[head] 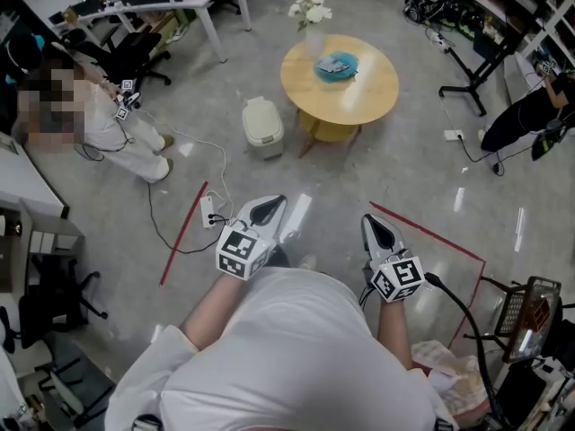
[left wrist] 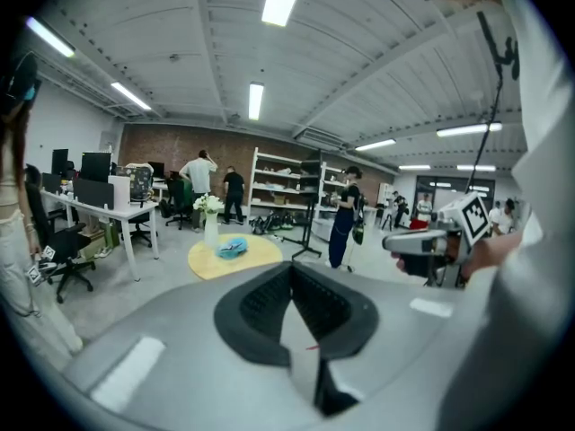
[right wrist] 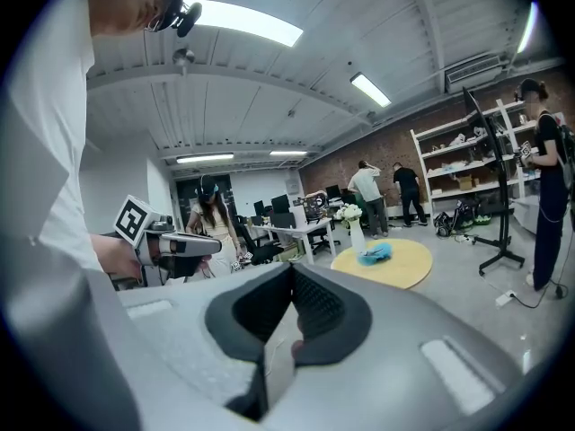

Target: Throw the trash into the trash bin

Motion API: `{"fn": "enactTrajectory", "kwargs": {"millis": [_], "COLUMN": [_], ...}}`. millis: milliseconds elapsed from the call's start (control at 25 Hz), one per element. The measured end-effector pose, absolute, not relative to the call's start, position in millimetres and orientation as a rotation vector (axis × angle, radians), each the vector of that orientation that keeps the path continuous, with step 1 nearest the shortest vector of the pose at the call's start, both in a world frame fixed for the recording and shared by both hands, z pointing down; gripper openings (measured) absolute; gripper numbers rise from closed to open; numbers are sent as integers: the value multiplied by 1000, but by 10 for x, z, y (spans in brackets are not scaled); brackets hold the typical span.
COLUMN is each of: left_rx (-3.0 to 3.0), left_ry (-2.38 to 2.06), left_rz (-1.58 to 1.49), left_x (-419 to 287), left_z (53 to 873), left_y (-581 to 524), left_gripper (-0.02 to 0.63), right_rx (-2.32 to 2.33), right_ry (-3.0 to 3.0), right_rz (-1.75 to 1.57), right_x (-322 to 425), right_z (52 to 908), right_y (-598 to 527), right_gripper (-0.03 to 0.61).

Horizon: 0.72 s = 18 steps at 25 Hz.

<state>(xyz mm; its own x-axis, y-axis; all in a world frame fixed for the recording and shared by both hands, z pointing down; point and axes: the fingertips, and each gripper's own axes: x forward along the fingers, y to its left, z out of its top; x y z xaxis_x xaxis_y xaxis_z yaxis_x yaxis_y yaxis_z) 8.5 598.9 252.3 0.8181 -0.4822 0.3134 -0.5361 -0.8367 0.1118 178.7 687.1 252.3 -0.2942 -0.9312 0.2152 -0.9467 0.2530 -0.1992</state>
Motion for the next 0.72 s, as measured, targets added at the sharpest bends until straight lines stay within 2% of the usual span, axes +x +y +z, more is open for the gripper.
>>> {"fn": "enactTrajectory", "kwargs": {"millis": [720], "left_rx": [2886], "left_ry": [-726], "left_rz": [440], "left_x": [99], "left_z": [2481], "left_y": [4898], "left_gripper": [3], "right_rx": [1890], "right_ry": [-2391], "right_rz": [463], "right_x": [1715], "right_z": [2498], "right_y": [5775], "right_gripper": [1]}}
